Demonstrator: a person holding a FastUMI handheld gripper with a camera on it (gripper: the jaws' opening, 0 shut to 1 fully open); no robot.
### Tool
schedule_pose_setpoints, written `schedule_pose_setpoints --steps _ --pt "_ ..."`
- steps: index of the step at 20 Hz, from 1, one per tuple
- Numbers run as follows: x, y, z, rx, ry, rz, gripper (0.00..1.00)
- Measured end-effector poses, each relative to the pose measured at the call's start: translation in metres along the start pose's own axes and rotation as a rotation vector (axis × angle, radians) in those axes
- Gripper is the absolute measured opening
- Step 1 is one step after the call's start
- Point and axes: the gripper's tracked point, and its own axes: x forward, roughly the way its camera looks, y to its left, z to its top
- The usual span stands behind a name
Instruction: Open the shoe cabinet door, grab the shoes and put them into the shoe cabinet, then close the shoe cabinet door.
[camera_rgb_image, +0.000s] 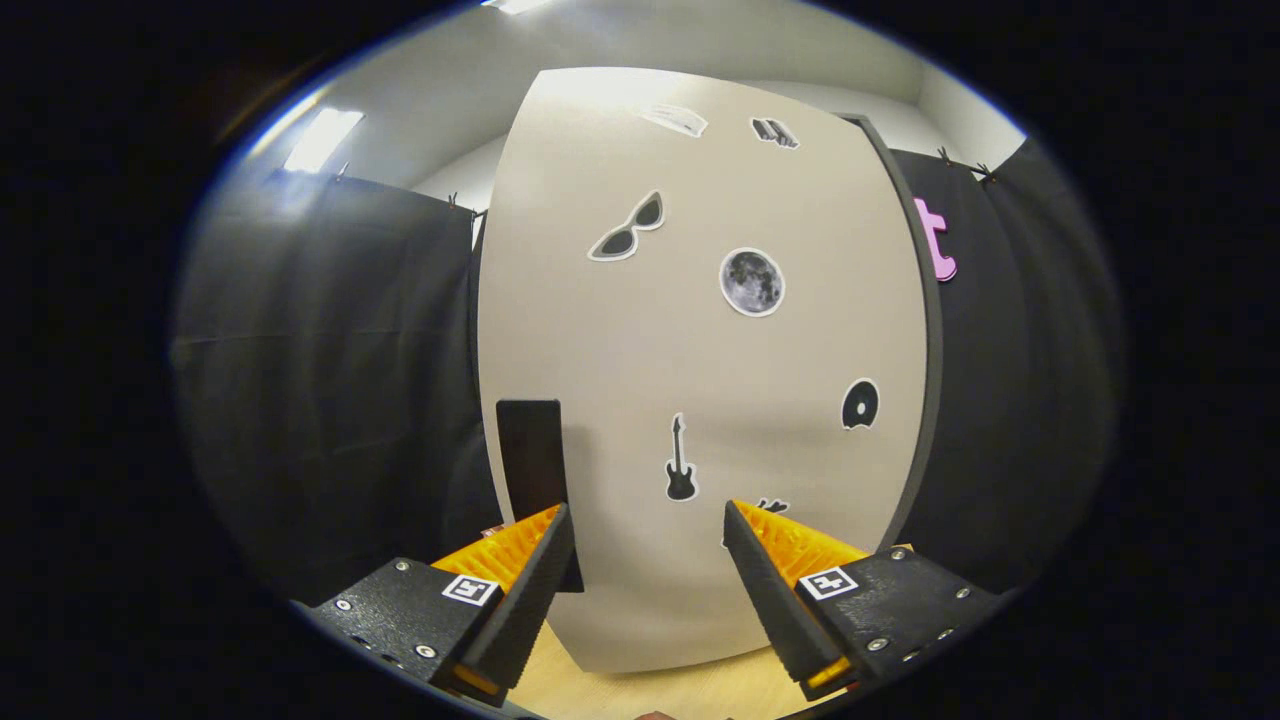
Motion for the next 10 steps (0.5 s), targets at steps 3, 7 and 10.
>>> schedule_pose_setpoints --steps 3,7,10 --pt "0.014 0.004 0.001 0.003 0.003 -0.010 0.94" --pt "0.016 0.006 0.006 -0.012 0.001 -0.029 0.94" --pt "0.009 0.004 0.021 -0.024 -0.030 -0.044 0.94"
